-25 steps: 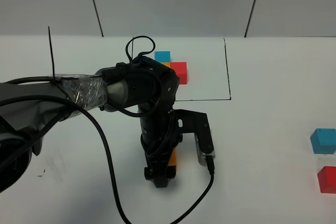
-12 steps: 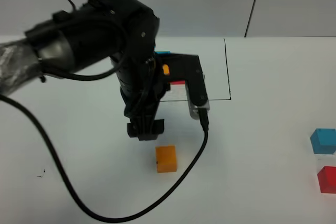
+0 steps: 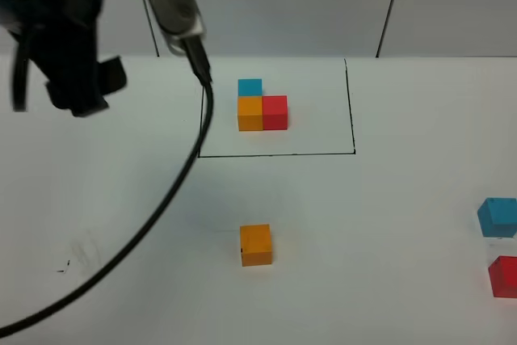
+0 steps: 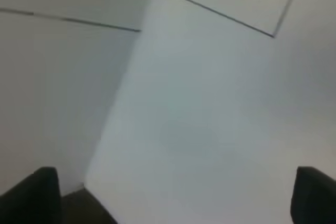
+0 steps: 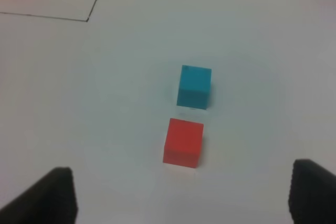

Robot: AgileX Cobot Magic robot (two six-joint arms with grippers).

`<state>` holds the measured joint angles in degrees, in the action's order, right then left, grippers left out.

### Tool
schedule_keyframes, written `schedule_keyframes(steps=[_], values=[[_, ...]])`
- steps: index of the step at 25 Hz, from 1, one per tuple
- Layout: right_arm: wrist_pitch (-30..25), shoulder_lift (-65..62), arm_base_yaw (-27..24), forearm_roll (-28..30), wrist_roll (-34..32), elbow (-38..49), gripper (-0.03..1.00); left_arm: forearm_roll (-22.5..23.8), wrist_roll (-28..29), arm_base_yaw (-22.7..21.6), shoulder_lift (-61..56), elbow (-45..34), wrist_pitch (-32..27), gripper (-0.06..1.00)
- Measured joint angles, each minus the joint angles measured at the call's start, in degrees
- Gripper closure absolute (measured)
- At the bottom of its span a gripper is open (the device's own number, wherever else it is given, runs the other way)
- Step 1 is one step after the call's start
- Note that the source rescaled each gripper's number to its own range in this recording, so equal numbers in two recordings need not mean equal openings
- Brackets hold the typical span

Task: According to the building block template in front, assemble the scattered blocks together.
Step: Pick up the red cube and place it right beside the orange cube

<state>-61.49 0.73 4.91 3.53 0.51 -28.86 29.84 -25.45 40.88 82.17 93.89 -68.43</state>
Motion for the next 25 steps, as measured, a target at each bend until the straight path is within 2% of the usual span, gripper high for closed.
schedule_keyframes(steps=[4,7,10,16,20,23,25], values=[[0.0,0.0,0.0,0.0,0.0,0.0,0.3,4.18,7.38,0.0,-8.8,0.0,-0.04,0.13],[0.0,0.0,0.0,0.0,0.0,0.0,0.3,5.79,10.73,0.0,-15.31,0.0,-0.04,0.22],[0.0,0.0,0.0,0.0,0.0,0.0,0.3,5.87,12.22,0.0,-22.57,-0.06,-0.04,0.29],[0.0,0.0,0.0,0.0,0.0,0.0,0.3,4.16,12.58,0.0,-38.15,-4.31,-0.07,0.31],[0.0,0.0,0.0,0.0,0.0,0.0,0.3,-0.23,12.41,-1.23,-46.47,-9.06,-0.07,0.31],[0.0,0.0,0.0,0.0,0.0,0.0,0.3,-6.29,8.68,-6.78,-50.84,-13.53,-0.07,0.31],[0.0,0.0,0.0,0.0,0.0,0.0,0.3,-10.74,4.45,-12.82,-53.31,-17.0,-0.07,0.31]])
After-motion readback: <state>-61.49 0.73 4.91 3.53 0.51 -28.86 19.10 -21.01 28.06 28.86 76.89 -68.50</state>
